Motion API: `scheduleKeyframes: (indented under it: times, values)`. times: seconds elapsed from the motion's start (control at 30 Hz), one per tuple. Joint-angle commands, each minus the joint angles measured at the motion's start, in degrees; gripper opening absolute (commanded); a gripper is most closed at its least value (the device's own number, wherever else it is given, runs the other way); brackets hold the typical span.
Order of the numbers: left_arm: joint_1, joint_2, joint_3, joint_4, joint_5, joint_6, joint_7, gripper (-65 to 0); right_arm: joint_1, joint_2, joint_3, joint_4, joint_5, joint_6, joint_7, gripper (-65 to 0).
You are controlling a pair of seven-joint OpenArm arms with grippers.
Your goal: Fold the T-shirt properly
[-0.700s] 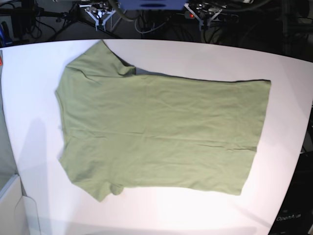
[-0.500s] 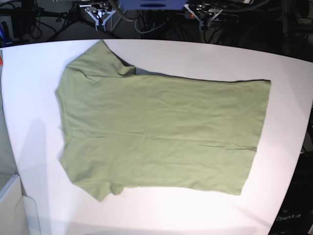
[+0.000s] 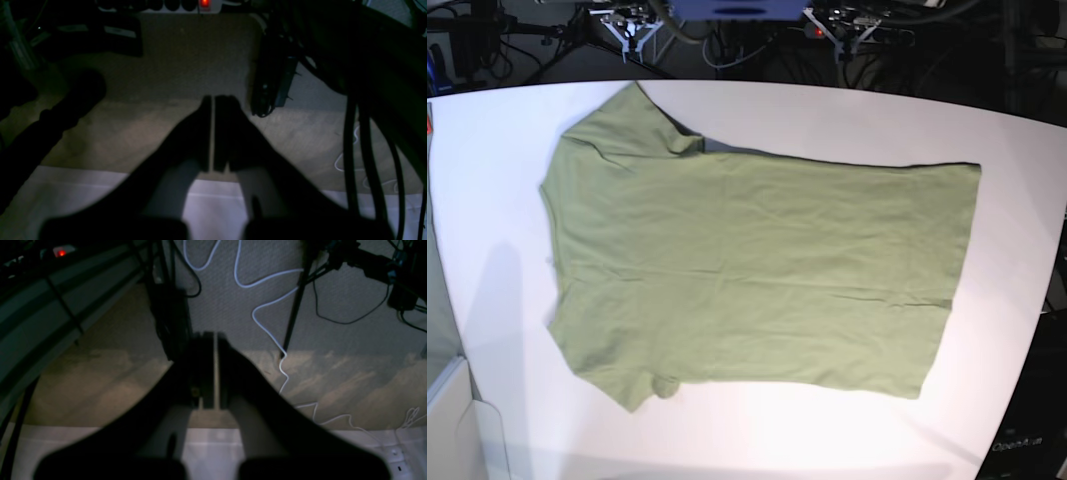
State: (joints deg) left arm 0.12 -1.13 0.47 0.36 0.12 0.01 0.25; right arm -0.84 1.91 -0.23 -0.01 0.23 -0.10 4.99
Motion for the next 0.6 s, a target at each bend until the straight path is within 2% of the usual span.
scheduleKeyframes:
  times: [0.0, 0.37, 0.47, 0.57]
  values:
    - [0.0, -0.1, -0.1, 0.0, 0.0, 0.0, -0.1, -63.5, -0.2, 0.2, 0.0, 0.0, 0.2, 0.0, 0.4, -65.0]
    - [0.0, -0.2, 0.1, 0.1, 0.0, -0.1, -0.2, -63.5, -0.3, 0.2, 0.1, 0.0, 0.3, 0.0, 0.6, -65.0]
    - [0.0, -0.9, -0.1, 0.2, 0.0, -0.1, -0.5, -63.5, -1.3, 0.2, 0.1, 0.1, 0.3, 0.0, 3.8, -65.0]
    - [0.0, -1.1, 0.0, 0.2, 0.0, -0.1, -3.3, -63.4, -2.8, 0.2, 0.1, 0.0, 0.3, -0.1, 8.0, -65.0]
